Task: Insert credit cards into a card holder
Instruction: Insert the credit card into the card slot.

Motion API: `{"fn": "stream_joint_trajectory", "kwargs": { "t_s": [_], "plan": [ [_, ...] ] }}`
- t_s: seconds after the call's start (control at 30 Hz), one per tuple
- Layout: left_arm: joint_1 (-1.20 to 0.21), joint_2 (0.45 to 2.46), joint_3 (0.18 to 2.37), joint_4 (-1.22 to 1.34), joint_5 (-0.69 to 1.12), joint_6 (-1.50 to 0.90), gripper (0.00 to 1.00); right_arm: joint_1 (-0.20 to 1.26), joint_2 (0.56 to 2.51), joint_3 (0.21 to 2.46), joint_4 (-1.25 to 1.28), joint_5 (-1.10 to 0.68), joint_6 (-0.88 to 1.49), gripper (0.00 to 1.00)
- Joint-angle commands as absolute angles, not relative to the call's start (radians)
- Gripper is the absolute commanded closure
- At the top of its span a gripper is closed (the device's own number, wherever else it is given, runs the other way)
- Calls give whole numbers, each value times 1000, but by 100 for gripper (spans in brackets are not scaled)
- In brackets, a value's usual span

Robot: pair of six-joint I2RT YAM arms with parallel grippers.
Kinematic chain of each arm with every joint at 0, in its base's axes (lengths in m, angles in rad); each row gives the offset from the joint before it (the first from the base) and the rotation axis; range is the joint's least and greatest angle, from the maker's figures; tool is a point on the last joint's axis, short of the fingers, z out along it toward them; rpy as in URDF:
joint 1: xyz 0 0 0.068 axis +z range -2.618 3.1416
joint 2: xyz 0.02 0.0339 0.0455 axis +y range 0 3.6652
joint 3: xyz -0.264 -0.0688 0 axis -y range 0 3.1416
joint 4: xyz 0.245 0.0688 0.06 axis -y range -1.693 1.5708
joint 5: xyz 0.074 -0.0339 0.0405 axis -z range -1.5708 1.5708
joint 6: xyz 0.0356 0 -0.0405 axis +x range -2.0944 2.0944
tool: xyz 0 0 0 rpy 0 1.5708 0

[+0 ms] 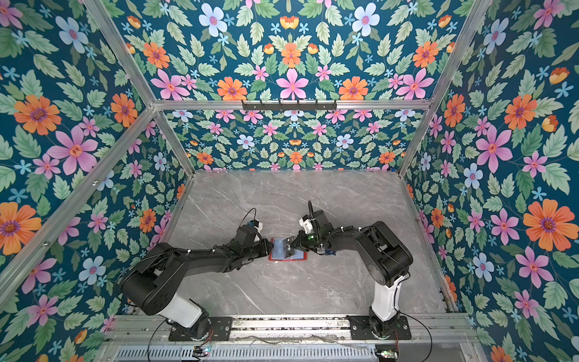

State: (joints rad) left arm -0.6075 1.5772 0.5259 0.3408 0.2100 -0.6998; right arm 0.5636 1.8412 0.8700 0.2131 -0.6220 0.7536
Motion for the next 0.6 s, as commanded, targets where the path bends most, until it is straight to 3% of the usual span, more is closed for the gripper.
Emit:
{"fn": "stream_joint_trajectory", "kwargs": {
  "t_s": [0.0,0.17,0.4,0.57],
  "plan": [
    [-614,1585,513,181,218,-709,81,566,1845,858,214,-572,775,96],
    [-618,1576,506,180,212,-715,81,569,1837,854,204,-549,784,92],
    [-619,1560,500,176,206,-718,81,591,1804,890,93,-495,741,67],
    [-619,1563,499,178,211,-715,81,620,1784,950,-42,-421,685,56]
  ]
}}
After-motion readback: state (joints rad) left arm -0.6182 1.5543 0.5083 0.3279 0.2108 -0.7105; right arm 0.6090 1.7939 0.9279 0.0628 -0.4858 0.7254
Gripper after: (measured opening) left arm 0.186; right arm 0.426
